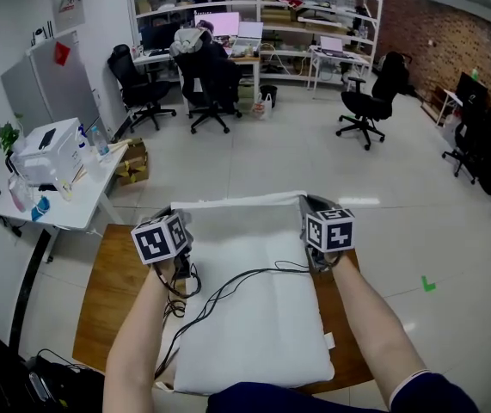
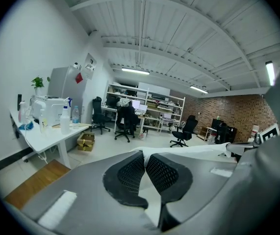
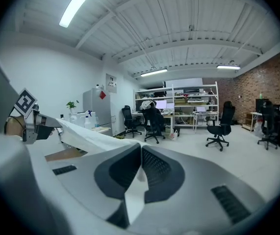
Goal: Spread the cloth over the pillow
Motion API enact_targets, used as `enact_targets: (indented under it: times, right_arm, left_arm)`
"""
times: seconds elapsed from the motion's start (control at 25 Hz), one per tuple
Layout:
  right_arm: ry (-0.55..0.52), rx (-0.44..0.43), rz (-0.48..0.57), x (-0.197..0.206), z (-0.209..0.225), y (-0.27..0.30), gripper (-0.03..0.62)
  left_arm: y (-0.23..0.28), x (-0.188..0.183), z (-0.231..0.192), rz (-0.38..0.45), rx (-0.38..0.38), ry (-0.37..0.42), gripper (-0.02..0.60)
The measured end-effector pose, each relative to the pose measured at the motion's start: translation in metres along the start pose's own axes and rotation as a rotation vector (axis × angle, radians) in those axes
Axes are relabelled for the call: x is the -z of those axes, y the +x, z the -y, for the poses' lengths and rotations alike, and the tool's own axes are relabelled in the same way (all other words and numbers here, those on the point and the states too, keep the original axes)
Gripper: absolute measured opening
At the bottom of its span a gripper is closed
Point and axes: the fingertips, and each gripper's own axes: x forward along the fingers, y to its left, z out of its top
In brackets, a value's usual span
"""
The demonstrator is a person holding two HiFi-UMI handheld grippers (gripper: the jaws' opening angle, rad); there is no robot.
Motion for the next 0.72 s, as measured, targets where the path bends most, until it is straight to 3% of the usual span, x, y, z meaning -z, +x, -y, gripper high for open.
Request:
enact_targets:
  times: [0.72]
  right_arm:
    - [0.022, 0.064, -0.025, 0.041, -0.026, -0.086, 0.012]
  left_arm:
    - [-0.081, 0.051, 0.013, -0.031, 0.059, 0.015, 0.014]
